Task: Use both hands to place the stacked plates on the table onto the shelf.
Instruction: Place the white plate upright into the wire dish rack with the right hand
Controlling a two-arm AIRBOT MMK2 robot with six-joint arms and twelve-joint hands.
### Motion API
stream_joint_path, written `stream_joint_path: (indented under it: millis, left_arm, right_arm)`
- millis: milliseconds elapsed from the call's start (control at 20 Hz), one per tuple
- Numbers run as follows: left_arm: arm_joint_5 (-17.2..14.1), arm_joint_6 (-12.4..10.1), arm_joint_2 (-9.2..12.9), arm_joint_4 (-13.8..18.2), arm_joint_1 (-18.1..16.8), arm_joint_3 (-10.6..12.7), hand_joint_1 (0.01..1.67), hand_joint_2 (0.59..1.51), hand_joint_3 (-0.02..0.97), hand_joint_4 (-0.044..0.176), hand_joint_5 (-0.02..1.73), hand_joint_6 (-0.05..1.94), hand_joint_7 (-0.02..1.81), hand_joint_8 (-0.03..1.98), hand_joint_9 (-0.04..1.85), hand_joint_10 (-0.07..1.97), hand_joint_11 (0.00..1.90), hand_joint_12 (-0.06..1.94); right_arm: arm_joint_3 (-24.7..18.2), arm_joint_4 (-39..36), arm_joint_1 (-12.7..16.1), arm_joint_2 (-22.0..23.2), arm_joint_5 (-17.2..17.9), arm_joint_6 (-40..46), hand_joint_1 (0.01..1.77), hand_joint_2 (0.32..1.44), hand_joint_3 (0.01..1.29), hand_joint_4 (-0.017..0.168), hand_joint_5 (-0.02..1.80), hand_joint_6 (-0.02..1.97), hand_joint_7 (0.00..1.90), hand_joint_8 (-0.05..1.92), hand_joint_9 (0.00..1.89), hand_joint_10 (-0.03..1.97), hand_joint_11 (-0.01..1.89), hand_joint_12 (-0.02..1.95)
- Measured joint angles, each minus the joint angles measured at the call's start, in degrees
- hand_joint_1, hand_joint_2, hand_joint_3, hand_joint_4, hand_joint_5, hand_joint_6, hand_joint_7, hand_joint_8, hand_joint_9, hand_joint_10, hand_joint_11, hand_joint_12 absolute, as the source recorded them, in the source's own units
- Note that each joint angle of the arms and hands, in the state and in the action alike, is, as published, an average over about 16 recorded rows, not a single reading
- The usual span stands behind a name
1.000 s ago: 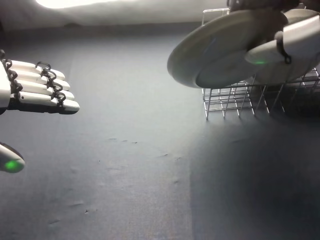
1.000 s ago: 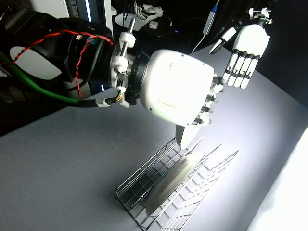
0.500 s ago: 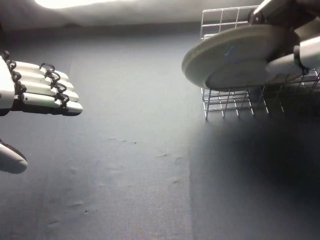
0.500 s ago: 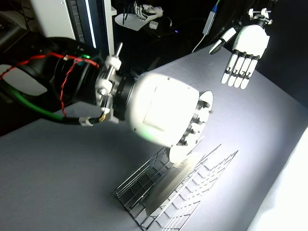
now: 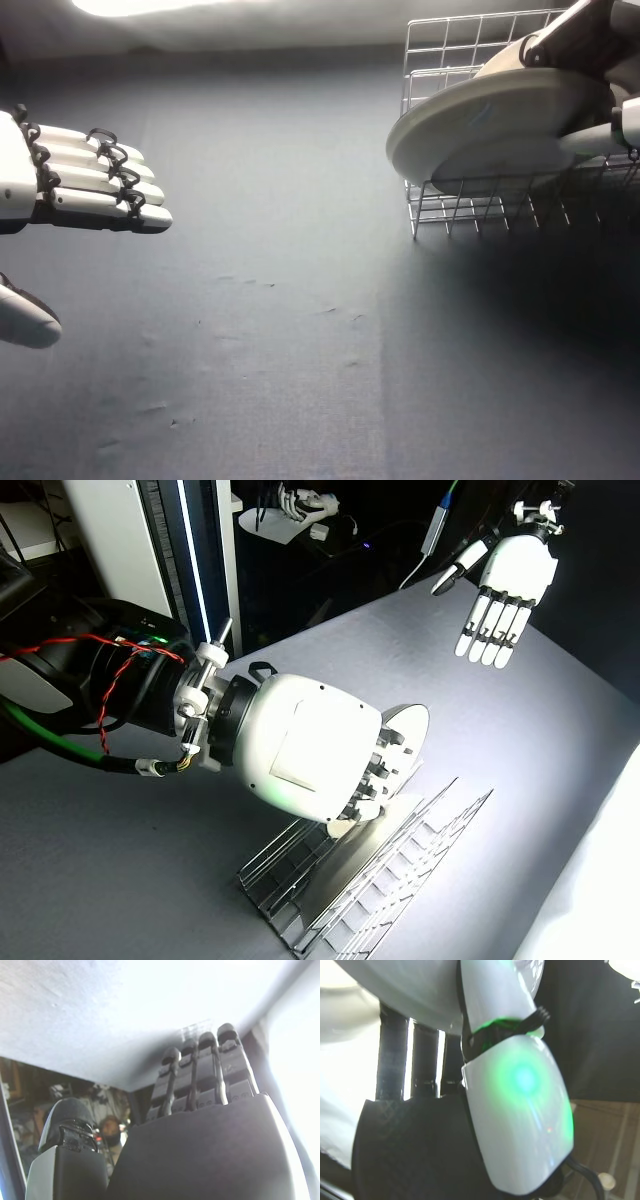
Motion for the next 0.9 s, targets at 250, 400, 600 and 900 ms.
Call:
stream_joint_path:
  millis: [250,400,600,900]
  left_arm:
    - [-0.02,0.00,-0.04,0.03,0.00,0.09,0.01,1.164,0.016,0.004,0.03,0.01,0.03,0.01,0.02,0.01,0.02,0.01]
    - [-0.02,0.00,-0.06,0.03,0.00,0.13,0.01,1.169,0.016,0.004,0.03,0.01,0.03,0.01,0.02,0.01,0.02,0.01]
    - [-0.02,0.00,-0.15,0.04,0.00,0.14,0.01,1.172,0.016,0.004,0.03,0.01,0.03,0.01,0.02,0.01,0.02,0.01]
    - [-0.02,0.00,-0.34,0.06,0.00,0.14,0.02,1.172,0.016,0.004,0.02,0.01,0.04,0.01,0.02,0.01,0.02,0.01]
  right_arm:
    - [0.37,-4.04,-0.71,-0.02,0.69,-0.32,1.49,1.00,0.01,-0.008,0.95,0.86,1.08,0.66,1.06,0.81,0.86,1.41]
    - [0.42,-6.00,-0.70,-0.05,0.67,-0.45,1.49,1.00,0.01,-0.008,0.95,0.86,1.08,0.66,1.06,0.81,0.86,1.40]
    - [0.44,-7.69,-0.17,-0.17,0.21,-0.59,1.48,0.99,0.01,-0.008,0.95,0.86,1.09,0.65,1.06,0.81,0.86,1.40]
    - [0.46,-8.36,1.00,-0.43,-0.70,-0.89,1.47,0.99,0.01,-0.008,0.93,0.87,1.09,0.66,1.04,0.81,0.85,1.35]
